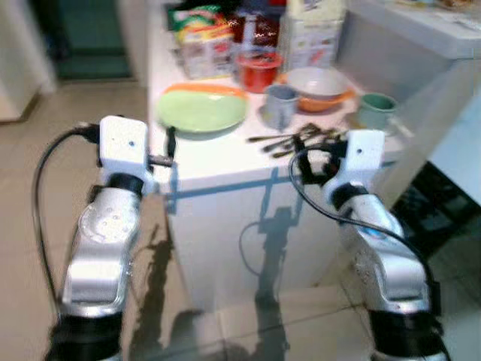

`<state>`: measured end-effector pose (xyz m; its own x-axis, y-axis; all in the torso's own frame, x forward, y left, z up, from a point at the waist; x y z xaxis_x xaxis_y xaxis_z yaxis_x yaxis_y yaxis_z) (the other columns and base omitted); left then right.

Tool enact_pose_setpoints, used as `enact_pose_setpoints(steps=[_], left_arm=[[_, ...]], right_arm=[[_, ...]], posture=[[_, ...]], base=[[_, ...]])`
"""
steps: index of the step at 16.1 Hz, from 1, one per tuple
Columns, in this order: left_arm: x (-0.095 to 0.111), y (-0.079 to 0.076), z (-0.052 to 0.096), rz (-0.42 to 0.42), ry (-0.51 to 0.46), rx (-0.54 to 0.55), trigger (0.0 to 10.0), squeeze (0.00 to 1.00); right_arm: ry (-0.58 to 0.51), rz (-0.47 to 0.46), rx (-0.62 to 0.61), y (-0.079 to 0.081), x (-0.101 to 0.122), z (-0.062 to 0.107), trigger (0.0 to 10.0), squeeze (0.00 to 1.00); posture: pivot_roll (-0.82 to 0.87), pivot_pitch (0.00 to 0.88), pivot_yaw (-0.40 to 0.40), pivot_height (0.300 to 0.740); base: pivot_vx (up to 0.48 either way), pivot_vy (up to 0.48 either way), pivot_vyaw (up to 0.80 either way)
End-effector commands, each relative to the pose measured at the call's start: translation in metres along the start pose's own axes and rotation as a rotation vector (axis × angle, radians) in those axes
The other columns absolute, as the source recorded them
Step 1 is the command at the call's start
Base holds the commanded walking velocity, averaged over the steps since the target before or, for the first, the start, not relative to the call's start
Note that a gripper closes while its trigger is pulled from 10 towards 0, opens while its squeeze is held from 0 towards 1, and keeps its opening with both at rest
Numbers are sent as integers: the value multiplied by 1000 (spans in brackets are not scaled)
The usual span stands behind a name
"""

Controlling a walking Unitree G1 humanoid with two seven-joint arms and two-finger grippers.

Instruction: Setting the table

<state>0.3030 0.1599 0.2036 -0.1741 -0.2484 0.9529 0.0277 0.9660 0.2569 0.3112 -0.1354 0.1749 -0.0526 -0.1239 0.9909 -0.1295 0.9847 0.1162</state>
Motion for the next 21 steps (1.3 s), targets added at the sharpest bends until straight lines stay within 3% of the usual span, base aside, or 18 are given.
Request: enact_pose_setpoints(steps=[1, 13, 14, 15, 16, 17, 18, 21], left_arm=[[0, 5, 0, -14, 4, 6, 10000, 0], [0, 5, 0, -5, 14, -2, 10000, 0], [-5, 6, 1, 77, 56, 19, 10000, 0], [-7, 5, 1, 102, 79, 16, 10000, 0], [-11, 4, 1, 198, 118, 27, 10000, 0], [-20, 3, 0, 349, 217, 22, 10000, 8], [-26, -3, 0, 429, 276, -19, 10000, 1000], [-30, -10, -8, 663, 355, -18, 10000, 1000]], right_arm=[[-13, -11, 4, 2, 4, -2, 10000, 0], [-9, -7, 81, 9, 3, 3, 10000, 0], [-11, -5, 98, 10, 4, 5, 10000, 0], [-12, -5, 102, 10, 4, 5, 10000, 0], [-16, -6, 117, 10, 4, 7, 10000, 0], [-17, 0, 155, 12, 4, 8, 10000, 0], [-16, 2, 178, 13, 4, 10, 10000, 0], [-7, 17, 230, 14, 4, 14, 10000, 0]], posture=[[70, 0, -40, 740], [72, 0, -35, 740], [73, 0, -35, 740], [73, 0, -35, 740], [71, 0, -35, 740], [71, 0, -35, 740], [68, 0, -36, 740], [59, 0, -29, 740]], base=[[349, 0, 0], [353, 0, 0], [270, 0, 0], [0, 0, 0], [0, 0, 0], [0, 0, 0], [0, 0, 0], [0, 0, 0]])
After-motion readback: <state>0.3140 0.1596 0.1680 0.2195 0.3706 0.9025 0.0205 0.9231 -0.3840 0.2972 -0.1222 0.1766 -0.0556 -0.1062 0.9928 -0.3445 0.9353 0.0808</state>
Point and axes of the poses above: a point about 5 cm out from each wrist's last joint towards the gripper, its own z axis pointing back from the gripper into the wrist, its own x axis along the axis of the wrist's last joint, y = z × x, the point moved 1 cm from there along -z, pointing out of the wrist towards the gripper, and after that the axes turned 3 degrees about -z, right-handed, at the moved point
